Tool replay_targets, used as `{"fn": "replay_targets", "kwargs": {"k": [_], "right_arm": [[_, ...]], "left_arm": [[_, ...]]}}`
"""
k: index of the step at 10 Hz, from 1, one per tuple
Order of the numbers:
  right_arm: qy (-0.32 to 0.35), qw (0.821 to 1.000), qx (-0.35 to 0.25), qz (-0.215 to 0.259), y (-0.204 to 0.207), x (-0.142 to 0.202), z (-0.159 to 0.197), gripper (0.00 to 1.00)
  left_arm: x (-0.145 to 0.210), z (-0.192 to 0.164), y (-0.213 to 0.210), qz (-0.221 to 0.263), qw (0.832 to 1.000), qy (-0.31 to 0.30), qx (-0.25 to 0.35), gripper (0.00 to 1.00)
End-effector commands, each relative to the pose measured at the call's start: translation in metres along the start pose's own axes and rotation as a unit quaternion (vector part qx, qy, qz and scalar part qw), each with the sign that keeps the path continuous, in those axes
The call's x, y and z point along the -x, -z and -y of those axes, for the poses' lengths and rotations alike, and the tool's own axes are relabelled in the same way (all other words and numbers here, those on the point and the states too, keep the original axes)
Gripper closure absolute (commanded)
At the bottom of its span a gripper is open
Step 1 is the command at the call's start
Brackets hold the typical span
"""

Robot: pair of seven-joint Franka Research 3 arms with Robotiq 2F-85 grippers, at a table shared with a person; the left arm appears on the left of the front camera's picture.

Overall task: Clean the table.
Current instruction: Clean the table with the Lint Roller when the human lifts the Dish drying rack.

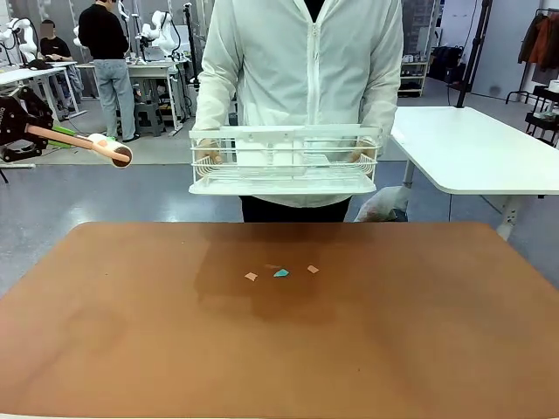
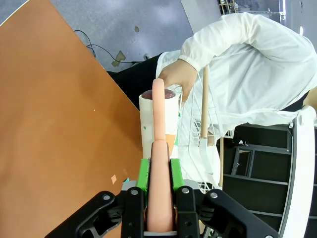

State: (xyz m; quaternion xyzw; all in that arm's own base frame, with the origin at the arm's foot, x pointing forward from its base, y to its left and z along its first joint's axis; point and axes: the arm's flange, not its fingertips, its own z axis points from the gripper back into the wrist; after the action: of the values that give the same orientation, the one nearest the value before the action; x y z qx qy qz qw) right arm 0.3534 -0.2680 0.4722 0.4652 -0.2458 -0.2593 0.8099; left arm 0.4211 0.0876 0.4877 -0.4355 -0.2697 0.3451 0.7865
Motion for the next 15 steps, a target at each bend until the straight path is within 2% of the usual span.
{"fn": "replay_targets", "kwargs": {"k": [1, 2, 3, 4, 5, 6, 7, 8, 9, 10, 11, 12, 13, 14, 15], "right_arm": [[-0.010, 1.000, -0.008, 0.002, -0.002, -0.001, -0.001, 0.00], [-0.010, 1.000, -0.008, 0.002, -0.002, -0.001, -0.001, 0.00], [-0.010, 1.000, -0.008, 0.002, -0.002, -0.001, -0.001, 0.00], [-0.010, 1.000, -0.008, 0.002, -0.002, -0.001, -0.001, 0.00], [-0.010, 1.000, -0.008, 0.002, -0.002, -0.001, -0.001, 0.00], [-0.010, 1.000, -0.008, 0.002, -0.002, -0.001, -0.001, 0.00], [-0.010, 1.000, -0.008, 0.002, -0.002, -0.001, -0.001, 0.00], [-0.010, 1.000, -0.008, 0.002, -0.002, -0.001, -0.001, 0.00], [-0.010, 1.000, -0.008, 0.002, -0.002, -0.001, -0.001, 0.00], [-0.010, 1.000, -0.008, 0.002, -0.002, -0.001, -0.001, 0.00], [-0.010, 1.000, -0.008, 0.002, -0.002, -0.001, -0.001, 0.00], [-0.010, 1.000, -0.008, 0.002, -0.002, -0.001, -0.001, 0.00], [-0.010, 1.000, -0.008, 0.002, -0.002, -0.001, -0.001, 0.00], [-0.010, 1.000, -0.008, 0.002, -0.002, -0.001, -0.001, 0.00], [-0.010, 1.000, -0.008, 0.002, -0.002, -0.001, -0.001, 0.00]], "left_arm": [[-0.001, 0.001, 0.000, 0.001, 1.000, 0.000, 0.000, 0.99], [-0.001, 0.001, 0.000, 0.001, 1.000, 0.000, 0.000, 0.99], [0.000, 0.000, 0.000, 0.000, 1.000, 0.000, 0.000, 0.79], [0.000, 0.017, -0.008, -0.014, 0.995, 0.083, -0.045, 0.79], [-0.005, 0.042, -0.017, -0.078, 0.982, 0.150, -0.086, 0.79], [-0.018, 0.059, -0.012, -0.205, 0.945, 0.207, -0.147, 0.79], [-0.026, 0.069, 0.008, -0.210, 0.926, 0.258, -0.178, 0.79], [-0.024, 0.069, 0.037, -0.307, 0.884, 0.312, -0.162, 0.79], [-0.017, 0.048, 0.072, -0.349, 0.869, 0.321, -0.140, 0.79], [-0.013, 0.020, 0.110, -0.341, 0.877, 0.305, -0.149, 0.79], [-0.005, 0.002, 0.134, -0.347, 0.891, 0.263, -0.125, 0.79], [0.003, -0.006, 0.140, -0.372, 0.889, 0.244, -0.110, 0.79], [0.002, -0.006, 0.138, -0.352, 0.897, 0.240, -0.121, 0.79], [-0.004, 0.000, 0.129, -0.324, 0.917, 0.213, -0.095, 0.79], [0.012, -0.023, 0.154, -0.372, 0.885, 0.249, -0.130, 0.79]]}}
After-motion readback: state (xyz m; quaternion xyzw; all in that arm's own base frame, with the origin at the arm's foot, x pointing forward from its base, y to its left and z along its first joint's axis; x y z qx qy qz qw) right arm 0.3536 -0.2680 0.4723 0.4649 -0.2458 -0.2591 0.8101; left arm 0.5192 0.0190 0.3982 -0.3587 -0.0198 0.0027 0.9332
